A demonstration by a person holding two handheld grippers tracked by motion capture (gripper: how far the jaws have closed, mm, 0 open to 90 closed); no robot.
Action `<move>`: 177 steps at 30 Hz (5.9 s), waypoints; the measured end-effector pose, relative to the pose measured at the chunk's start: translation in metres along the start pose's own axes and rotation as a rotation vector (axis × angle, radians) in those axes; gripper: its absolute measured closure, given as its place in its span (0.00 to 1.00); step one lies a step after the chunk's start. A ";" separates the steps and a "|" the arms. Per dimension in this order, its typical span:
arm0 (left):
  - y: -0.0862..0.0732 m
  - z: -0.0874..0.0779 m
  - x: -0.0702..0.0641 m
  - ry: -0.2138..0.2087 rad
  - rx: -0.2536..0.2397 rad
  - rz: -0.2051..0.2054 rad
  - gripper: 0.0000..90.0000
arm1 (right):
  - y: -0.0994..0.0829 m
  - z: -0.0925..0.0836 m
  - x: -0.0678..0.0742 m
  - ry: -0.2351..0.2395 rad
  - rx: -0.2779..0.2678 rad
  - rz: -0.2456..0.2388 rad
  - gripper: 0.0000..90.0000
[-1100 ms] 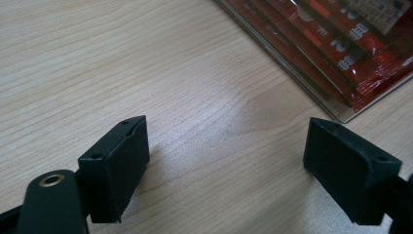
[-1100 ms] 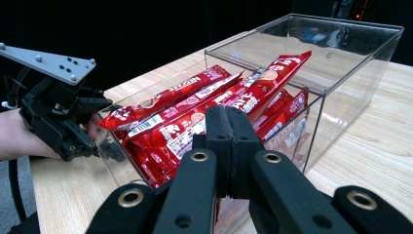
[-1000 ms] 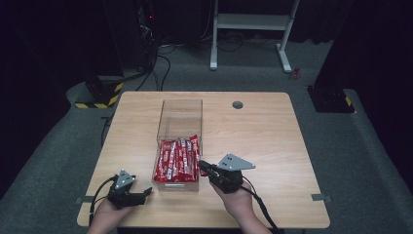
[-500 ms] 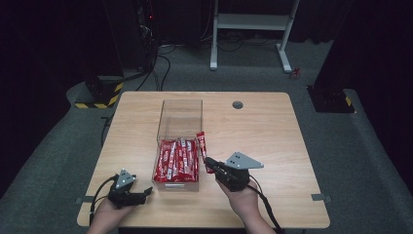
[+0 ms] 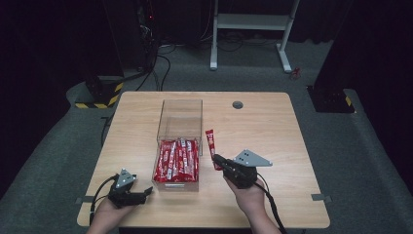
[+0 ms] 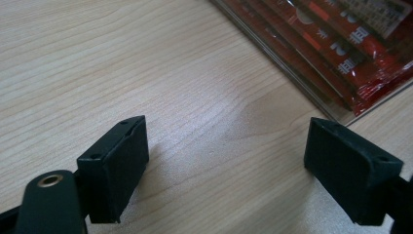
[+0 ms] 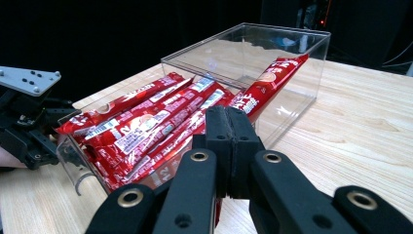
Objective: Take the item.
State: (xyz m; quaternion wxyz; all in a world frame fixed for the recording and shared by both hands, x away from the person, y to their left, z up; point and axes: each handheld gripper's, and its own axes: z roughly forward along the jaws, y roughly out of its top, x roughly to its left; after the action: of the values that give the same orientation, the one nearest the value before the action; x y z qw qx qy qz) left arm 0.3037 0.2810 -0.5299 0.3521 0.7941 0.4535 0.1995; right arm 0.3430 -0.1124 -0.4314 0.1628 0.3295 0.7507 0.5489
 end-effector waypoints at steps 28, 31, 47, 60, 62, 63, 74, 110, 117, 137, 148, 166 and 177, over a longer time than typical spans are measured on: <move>-0.003 -0.003 -0.001 -0.001 0.001 0.006 0.19 | -0.013 0.007 -0.033 -0.088 0.032 0.049 1.00; -0.003 -0.003 -0.001 -0.001 0.001 0.004 0.19 | -0.015 0.009 -0.036 -0.096 0.044 0.056 1.00; -0.003 -0.003 -0.001 -0.001 0.001 0.004 0.19 | -0.031 0.020 -0.044 -0.117 0.106 0.078 1.00; -0.003 -0.003 -0.001 -0.001 0.001 0.004 0.19 | -0.049 0.035 -0.048 -0.131 0.194 0.079 1.00; -0.003 -0.003 -0.001 -0.001 0.001 0.004 0.19 | -0.052 0.037 -0.049 -0.136 0.210 0.076 1.00; -0.003 -0.003 -0.001 -0.002 0.001 0.004 0.19 | -0.052 0.037 -0.049 -0.136 0.210 0.076 1.00; -0.003 -0.003 -0.002 -0.001 0.001 0.004 0.19 | -0.063 0.046 -0.052 -0.152 0.273 0.086 0.99; -0.003 -0.003 -0.001 -0.002 0.001 0.004 0.19 | -0.048 0.037 -0.043 -0.130 0.192 0.054 0.61; -0.003 -0.003 -0.001 0.000 0.000 0.004 0.19 | -0.045 0.035 -0.045 -0.148 0.187 0.051 0.51; -0.003 -0.003 -0.002 -0.006 0.002 0.008 0.18 | -0.043 0.016 -0.050 -0.208 0.203 0.037 0.42; -0.003 -0.003 -0.002 -0.005 0.003 0.008 0.18 | -0.048 -0.010 -0.063 -0.255 0.198 0.042 0.40; -0.003 -0.003 -0.002 -0.003 0.000 0.009 0.18 | -0.098 -0.062 -0.114 -0.442 0.330 0.124 0.28; -0.003 -0.003 -0.002 -0.002 -0.001 0.008 0.18 | -0.105 -0.057 -0.126 -0.481 0.405 0.153 0.12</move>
State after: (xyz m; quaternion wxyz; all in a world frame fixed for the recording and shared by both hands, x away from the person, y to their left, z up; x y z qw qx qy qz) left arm 0.2994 0.2814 -0.5299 0.3519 0.7960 0.4500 0.2002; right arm 0.3674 -0.2573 -0.5244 0.2249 0.5311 0.7577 0.3055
